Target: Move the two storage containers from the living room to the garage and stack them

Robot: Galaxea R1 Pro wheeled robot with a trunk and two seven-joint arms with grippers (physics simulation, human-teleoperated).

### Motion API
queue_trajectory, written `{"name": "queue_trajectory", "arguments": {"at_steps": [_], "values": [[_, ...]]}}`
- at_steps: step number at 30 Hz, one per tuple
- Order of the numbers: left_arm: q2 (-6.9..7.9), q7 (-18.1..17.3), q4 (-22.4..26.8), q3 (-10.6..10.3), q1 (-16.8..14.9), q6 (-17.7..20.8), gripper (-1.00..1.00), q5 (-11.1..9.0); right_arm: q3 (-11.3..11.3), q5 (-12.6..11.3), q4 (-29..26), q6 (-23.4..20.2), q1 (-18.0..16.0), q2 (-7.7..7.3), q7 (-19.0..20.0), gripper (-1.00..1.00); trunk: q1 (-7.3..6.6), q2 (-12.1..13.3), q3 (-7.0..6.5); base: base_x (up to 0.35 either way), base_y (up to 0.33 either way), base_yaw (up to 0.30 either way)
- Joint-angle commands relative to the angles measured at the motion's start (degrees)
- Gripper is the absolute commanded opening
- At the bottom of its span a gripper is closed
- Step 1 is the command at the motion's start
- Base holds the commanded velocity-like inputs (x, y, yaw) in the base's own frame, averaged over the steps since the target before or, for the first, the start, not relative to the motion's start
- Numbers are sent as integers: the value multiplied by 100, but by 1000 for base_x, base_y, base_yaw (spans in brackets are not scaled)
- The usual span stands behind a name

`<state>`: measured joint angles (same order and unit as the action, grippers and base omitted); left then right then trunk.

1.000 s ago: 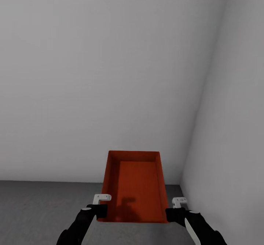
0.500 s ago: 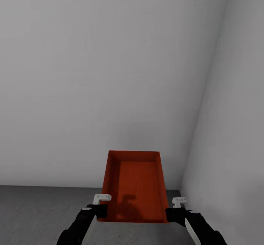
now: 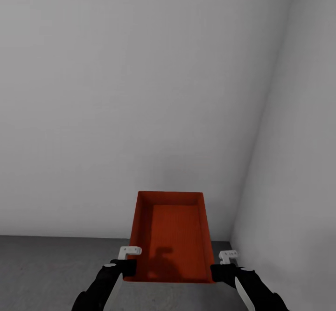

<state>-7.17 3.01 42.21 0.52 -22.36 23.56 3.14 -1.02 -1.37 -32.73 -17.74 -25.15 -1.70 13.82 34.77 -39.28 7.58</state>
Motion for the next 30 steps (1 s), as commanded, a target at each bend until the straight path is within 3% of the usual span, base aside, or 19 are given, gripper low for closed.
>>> {"name": "queue_trajectory", "arguments": {"at_steps": [1,30], "values": [[-40,60,7,80,-5,44,-100,-102,-205,-4,-23,42,1,12,7,-100,2,-9,10,2,24,0],[-47,59,7,80,-5,44,-100,-103,-205,-4,-14,148,1,12,47,-100,2,-9,10,0,1,0]]}}
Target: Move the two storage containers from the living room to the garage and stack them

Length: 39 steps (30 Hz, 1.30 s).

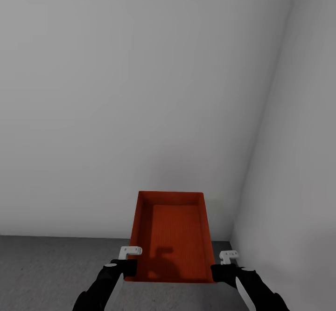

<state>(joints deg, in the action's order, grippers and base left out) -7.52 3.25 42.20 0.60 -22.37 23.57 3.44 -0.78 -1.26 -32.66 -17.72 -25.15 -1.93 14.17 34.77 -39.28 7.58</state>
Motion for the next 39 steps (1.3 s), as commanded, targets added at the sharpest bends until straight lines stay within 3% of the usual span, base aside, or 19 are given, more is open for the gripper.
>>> {"name": "queue_trajectory", "arguments": {"at_steps": [1,39], "values": [[-12,34,8,72,-4,42,-100,-132,-230,-14,-21,146,1,35,10,-100,2,-9,10,0,0,0],[-5,27,8,86,-4,-89,-100,-122,-229,-14,-21,150,1,35,-4,-100,2,-9,307,0,0,0]]}}
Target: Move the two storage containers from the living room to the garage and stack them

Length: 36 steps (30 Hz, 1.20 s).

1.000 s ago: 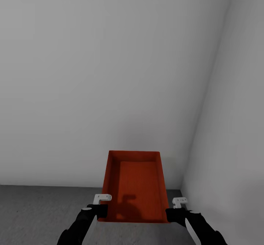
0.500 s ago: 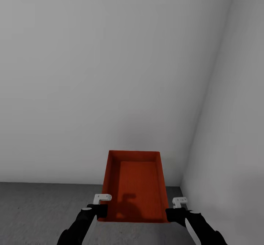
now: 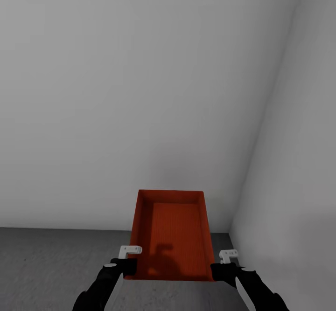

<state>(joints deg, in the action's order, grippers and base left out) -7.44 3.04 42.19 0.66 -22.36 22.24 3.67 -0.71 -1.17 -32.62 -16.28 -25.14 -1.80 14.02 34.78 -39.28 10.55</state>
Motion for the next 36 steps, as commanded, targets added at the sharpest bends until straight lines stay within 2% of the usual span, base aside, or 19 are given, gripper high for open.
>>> {"name": "queue_trajectory", "arguments": {"at_steps": [1,34,36], "values": [[-12,48,8,81,-5,44,-100,-146,-235,-24,-25,6,1,22,12,-100,1,-9,19,0,0,0],[-18,48,8,72,-5,35,-100,-150,-228,-24,-25,10,1,22,4,-100,1,-9,324,0,0,0],[-17,48,8,68,-5,37,-100,-151,-227,-24,-25,10,1,22,4,-100,45,-89,379,0,0,0]]}}
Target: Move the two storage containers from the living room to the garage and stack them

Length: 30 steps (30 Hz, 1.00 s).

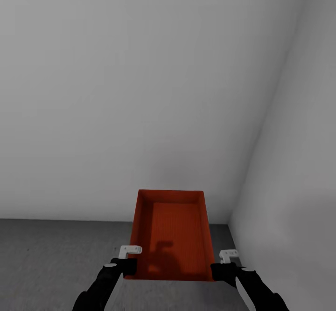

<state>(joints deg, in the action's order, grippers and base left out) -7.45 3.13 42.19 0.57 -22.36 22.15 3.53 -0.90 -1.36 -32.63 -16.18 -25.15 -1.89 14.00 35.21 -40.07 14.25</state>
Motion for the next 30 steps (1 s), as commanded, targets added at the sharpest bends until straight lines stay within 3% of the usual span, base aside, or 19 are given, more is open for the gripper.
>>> {"name": "queue_trajectory", "arguments": {"at_steps": [1,30], "values": [[-16,39,9,77,-5,48,-100,-140,-209,-4,-24,1,1,31,6,-100,24,-50,36,0,0,0],[-16,42,9,74,-5,53,-100,-143,-209,-4,-24,1,1,26,6,-100,661,-1213,826,0,0,0]]}}
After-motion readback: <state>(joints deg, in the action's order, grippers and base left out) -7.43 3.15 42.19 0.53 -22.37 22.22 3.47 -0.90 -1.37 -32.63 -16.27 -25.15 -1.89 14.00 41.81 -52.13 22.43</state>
